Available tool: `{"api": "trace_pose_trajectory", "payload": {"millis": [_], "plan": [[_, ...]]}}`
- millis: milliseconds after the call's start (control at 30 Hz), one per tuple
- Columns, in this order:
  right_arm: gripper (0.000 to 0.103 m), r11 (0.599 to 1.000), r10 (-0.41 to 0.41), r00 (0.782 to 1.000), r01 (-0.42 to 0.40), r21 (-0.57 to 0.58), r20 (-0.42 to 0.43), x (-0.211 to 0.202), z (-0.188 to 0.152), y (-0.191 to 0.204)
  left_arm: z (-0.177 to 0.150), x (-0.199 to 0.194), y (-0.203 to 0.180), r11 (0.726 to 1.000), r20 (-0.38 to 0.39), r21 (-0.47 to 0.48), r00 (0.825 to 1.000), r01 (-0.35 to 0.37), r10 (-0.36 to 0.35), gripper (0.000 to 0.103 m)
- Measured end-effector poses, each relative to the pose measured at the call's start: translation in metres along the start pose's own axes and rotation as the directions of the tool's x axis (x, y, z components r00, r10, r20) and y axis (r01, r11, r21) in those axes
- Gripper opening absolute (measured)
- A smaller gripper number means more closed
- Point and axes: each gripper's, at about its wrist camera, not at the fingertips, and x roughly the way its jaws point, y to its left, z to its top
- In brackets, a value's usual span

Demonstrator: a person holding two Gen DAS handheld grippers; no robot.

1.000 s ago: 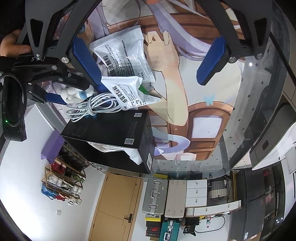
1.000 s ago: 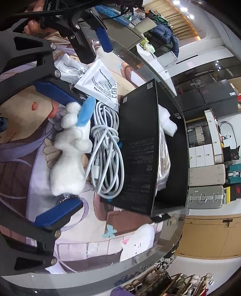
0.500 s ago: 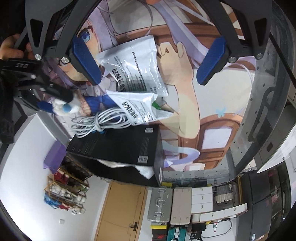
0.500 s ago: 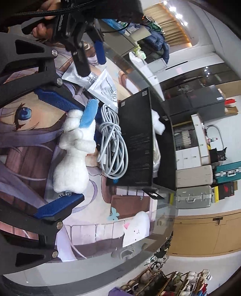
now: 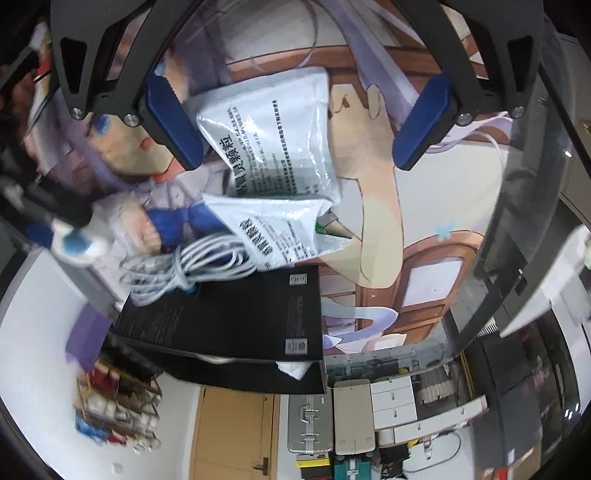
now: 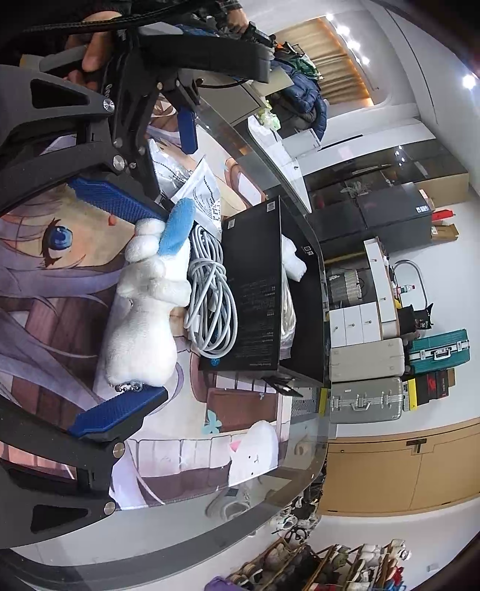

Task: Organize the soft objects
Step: 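Close the left gripper on the white printed sachet and lift it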

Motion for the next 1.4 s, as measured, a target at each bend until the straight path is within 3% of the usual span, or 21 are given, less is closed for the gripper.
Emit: {"api": "trace_pose_trajectory", "payload": {"millis": [100,167,267,333,433,833,1400], "plan": [[0.087,1.0,-0.001,1.0,0.001,0.005,0.0,0.0,-0.001,-0.002,-0.002,-0.002,0.003,1.0,0.002,0.002,1.0,0.01,-0.01,0.1],[0.087,1.0,0.001,1.0,-0.001,0.007,0.001,-0.001,-0.001,-0.002,-0.002,-0.005,0.005,1.0,0.01,0.004,1.0,0.012,-0.013,0.093],[0.087,1.0,0.001,1.0,-0.001,0.004,0.006,-0.002,-0.001,0.0,-0.003,-0.01,0.008,1.0,0.024,0.012,0.999,0.022,-0.023,0.072],[0.087,1.0,0.003,1.0,-0.003,0.005,0.009,-0.003,-0.001,0.001,-0.005,-0.013,0.01,0.999,0.038,0.022,0.999,0.024,-0.025,0.053],[0.087,1.0,0.004,1.0,-0.004,0.001,0.007,-0.002,-0.002,0.002,-0.008,-0.017,0.012,0.999,0.052,0.041,0.998,0.03,-0.032,0.048],[0.087,1.0,0.003,1.0,-0.003,0.003,0.014,-0.003,-0.002,0.003,-0.013,-0.027,0.014,0.997,0.068,0.048,0.995,0.067,-0.07,0.039],[0.087,1.0,-0.001,0.999,0.001,-0.01,0.046,-0.006,0.001,0.007,-0.015,-0.057,0.032,0.993,0.155,-0.006,0.981,0.116,-0.113,0.038]]}}
